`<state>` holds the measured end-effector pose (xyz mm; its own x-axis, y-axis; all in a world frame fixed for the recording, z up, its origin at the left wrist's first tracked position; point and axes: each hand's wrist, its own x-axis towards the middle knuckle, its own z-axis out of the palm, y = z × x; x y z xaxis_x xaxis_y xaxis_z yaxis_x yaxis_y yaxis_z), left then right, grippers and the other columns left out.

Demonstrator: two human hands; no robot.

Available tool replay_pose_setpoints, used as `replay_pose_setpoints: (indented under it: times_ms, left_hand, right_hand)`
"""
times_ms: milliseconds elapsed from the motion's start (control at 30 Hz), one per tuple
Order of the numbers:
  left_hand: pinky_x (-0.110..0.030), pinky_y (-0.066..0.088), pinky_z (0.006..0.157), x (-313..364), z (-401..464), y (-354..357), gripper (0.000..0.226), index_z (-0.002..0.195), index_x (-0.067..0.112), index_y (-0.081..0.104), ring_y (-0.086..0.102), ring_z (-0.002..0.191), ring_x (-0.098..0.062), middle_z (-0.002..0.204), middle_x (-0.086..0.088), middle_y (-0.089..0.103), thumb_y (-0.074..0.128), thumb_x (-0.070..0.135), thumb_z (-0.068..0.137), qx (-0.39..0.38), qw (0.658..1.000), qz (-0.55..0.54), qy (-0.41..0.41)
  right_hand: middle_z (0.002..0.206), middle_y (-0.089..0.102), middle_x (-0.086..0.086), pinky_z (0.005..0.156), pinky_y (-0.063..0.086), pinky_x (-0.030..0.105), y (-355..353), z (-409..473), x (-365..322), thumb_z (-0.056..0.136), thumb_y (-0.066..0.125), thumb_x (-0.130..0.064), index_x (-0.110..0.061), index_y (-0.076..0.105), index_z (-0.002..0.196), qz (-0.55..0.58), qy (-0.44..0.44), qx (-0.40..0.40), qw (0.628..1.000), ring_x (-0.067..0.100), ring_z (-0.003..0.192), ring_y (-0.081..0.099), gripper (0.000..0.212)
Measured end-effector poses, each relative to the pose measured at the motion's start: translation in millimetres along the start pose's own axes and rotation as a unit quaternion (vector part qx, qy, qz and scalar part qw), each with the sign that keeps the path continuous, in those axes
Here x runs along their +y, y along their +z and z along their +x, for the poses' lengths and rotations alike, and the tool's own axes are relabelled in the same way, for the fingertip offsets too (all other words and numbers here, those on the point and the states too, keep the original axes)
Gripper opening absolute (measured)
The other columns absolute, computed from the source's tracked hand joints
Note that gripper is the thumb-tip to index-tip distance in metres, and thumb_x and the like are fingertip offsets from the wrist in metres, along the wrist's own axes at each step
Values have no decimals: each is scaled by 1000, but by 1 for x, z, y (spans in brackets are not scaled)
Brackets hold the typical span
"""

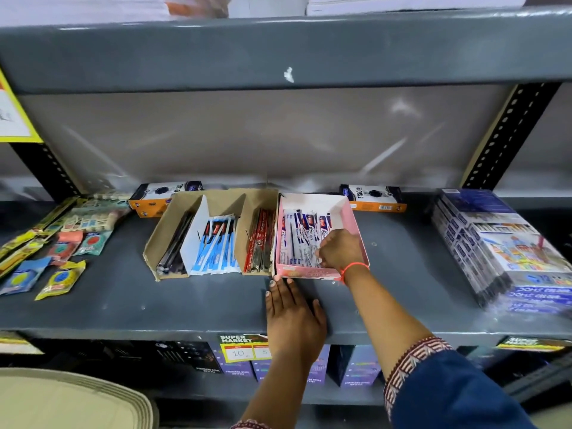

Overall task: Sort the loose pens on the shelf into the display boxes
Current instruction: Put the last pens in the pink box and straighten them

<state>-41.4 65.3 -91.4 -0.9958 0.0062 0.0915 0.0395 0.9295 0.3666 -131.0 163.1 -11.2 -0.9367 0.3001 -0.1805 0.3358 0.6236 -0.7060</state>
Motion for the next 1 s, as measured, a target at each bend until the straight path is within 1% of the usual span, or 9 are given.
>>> replay_pose_setpoints:
  times_ms: [33, 133, 167, 367, 533, 667, 733, 833, 1000]
  left_hand:
    - [-41, 3, 118, 0, 0, 0, 67, 145, -3, 6, 11, 143, -35, 154, -25, 14, 27, 37, 96, -2, 1000, 1, 0]
    - [-41, 2, 118, 0, 1, 0, 67, 145, -2, 4, 9, 143, -35, 155, -24, 12, 25, 37, 96, -6, 1000, 9, -1]
    - [-41, 2, 118, 0, 1, 0, 67, 145, -2, 5, 9, 143, -35, 154, -25, 13, 25, 37, 96, -5, 1000, 8, 0]
    - [-42, 3, 118, -1, 0, 0, 66, 145, -2, 6, 11, 143, -35, 154, -25, 14, 26, 37, 96, -1, 1000, 4, 2]
    - [-41, 3, 118, -1, 1, 1, 67, 146, -2, 6, 11, 143, -34, 154, -24, 14, 26, 37, 95, 3, 1000, 5, 2]
    - [-42, 4, 118, -1, 0, 0, 66, 145, -2, 8, 12, 143, -35, 154, -25, 15, 27, 37, 95, -2, 1000, -1, 2]
    - [-43, 5, 117, 0, -1, 0, 66, 145, -3, 10, 14, 142, -36, 153, -26, 17, 29, 36, 95, 2, 1000, -7, 4]
    - [-44, 6, 117, 1, -1, -1, 66, 145, -3, 12, 16, 142, -37, 152, -26, 19, 31, 36, 96, 7, 1000, -10, 6]
    - [-42, 4, 118, 0, -1, -1, 66, 145, -2, 9, 13, 142, -36, 153, -25, 16, 28, 37, 96, 2, 1000, 0, 5]
  right_hand:
    - [115, 68, 14, 60, 46, 24, 0, 0, 0, 89, 52, -10, -3, 67, 111, -6, 4, -1, 1000, 28, 108, 64, 27]
    - [122, 64, 18, 89, 48, 34, -2, 2, -1, 90, 49, -12, -3, 64, 115, -39, 26, -12, 999, 33, 115, 58, 31]
    - [122, 63, 19, 92, 47, 37, -3, 2, -1, 90, 47, -13, -2, 63, 116, -59, 28, 0, 998, 34, 115, 58, 32]
    - [119, 63, 21, 88, 51, 40, 2, 1, 8, 90, 44, -5, 1, 52, 118, -151, -15, 14, 988, 38, 112, 59, 29]
    - [119, 61, 26, 91, 50, 43, -2, 2, 6, 87, 40, 3, 4, 46, 119, -145, -22, 24, 989, 42, 112, 58, 33]
    - [120, 59, 26, 93, 50, 48, -5, 3, 10, 85, 38, 5, 4, 48, 119, -144, -21, 33, 989, 42, 112, 57, 35]
    - [121, 57, 26, 93, 50, 48, -5, 3, 10, 86, 38, 3, 3, 50, 121, -163, -20, 33, 986, 42, 111, 58, 36]
    - [124, 58, 23, 91, 49, 41, -5, 4, 8, 90, 43, -7, 2, 55, 120, -186, -15, 12, 982, 37, 113, 58, 33]
    - [116, 63, 20, 90, 53, 40, -2, 3, 7, 90, 50, -12, -1, 56, 115, -220, -41, -3, 975, 36, 109, 60, 28]
